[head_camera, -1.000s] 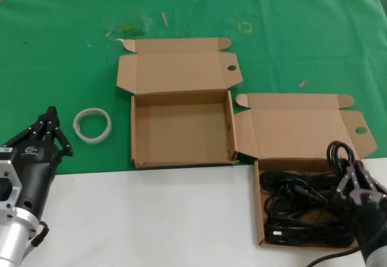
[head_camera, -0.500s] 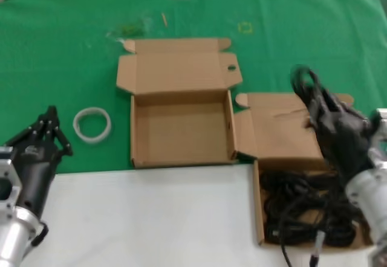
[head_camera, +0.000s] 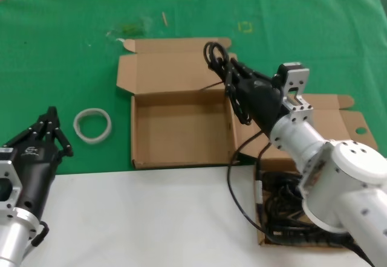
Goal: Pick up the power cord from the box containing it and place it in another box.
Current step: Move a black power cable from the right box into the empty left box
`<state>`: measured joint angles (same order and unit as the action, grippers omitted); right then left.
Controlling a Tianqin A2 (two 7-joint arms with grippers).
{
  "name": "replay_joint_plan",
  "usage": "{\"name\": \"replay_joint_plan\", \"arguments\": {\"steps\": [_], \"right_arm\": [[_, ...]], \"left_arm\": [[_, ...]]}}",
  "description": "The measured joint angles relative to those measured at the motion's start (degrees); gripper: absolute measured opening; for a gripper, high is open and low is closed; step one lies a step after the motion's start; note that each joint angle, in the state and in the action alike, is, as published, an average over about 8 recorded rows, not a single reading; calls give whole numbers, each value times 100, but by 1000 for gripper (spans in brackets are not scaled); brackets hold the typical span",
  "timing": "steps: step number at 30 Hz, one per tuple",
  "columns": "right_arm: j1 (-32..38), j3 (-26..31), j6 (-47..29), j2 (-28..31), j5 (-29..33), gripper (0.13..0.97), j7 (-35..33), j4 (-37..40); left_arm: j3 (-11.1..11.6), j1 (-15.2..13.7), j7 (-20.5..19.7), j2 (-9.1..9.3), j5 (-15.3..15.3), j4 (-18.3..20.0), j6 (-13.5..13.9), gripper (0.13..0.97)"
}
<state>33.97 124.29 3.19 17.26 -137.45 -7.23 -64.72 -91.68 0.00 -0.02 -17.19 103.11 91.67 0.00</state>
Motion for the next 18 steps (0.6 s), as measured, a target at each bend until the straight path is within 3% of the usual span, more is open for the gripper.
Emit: {"name": "replay_joint_plan", "arguments": {"steps": [9, 18], "right_arm": [[618, -356, -948, -993, 661, 165, 229, 1667], [654, -321, -1109, -1232, 1290, 165, 813, 1868]], "left_arm": [[0, 0, 0, 0, 0, 0, 0, 140], [0, 0, 0, 0, 0, 0, 0, 140]]}}
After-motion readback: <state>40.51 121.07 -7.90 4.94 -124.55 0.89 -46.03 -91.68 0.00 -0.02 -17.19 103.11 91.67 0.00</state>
